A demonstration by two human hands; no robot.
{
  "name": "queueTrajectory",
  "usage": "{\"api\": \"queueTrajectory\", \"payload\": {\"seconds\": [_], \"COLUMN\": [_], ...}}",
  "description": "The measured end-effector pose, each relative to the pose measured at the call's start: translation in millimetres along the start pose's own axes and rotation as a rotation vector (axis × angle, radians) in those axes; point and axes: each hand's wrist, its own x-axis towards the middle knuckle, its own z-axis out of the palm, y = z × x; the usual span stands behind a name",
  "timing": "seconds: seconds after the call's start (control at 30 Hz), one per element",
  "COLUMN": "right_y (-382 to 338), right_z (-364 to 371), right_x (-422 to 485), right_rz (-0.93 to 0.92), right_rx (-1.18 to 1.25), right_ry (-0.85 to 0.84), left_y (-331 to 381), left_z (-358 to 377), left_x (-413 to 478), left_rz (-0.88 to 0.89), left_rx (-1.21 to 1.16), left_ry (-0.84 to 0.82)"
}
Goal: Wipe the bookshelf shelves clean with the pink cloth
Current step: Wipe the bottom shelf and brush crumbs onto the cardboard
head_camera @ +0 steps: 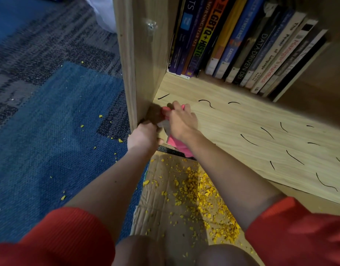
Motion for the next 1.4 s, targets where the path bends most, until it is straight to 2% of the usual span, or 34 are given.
{"api": "queueTrajectory", "payload": {"seconds": [0.1,0.23,0.3,0.43,0.6,0.8,1.0,1.2,1.4], "right_y": [8,10,1,8,4,6,0,4,-1], "right_z": [9,1,1,5,-6,3,-5,5,-4], "right_x": [-9,3,4,-8,5,-29,6,-23,7], "right_rz": [-0.078,-0.025,-0.013,-0.09,-0.022,-0.076,0.001,-0.075,-0.005], "right_rx": [-0.02,-0.015,0.001,-0.048,-0.014,-0.022,-0.008,-0.005,-0.002], "right_ry": [-0.028,0.023,-0.004,-0.042,-0.027,-0.061,-0.027,-0.03,-0.021], "left_y": [1,2,2,1,1,1,1,1,1], "left_z": [-2,-4,-4,-4,-4,-5,-3,-3,-3], "left_x": [-2,-4,-4,-4,-3,-5,-3,-4,-4], "left_rz": [-0.013,-0.015,-0.014,-0.01,-0.013,0.004,-0.006,-0.014,-0.012], "left_rx": [-0.016,-0.011,-0.008,-0.002,0.01,-0.017,-0.016,-0.035,-0.031], "left_ry": [-0.005,-0.008,-0.003,-0.002,0.0,-0.009,-0.004,-0.006,-0.004]}}
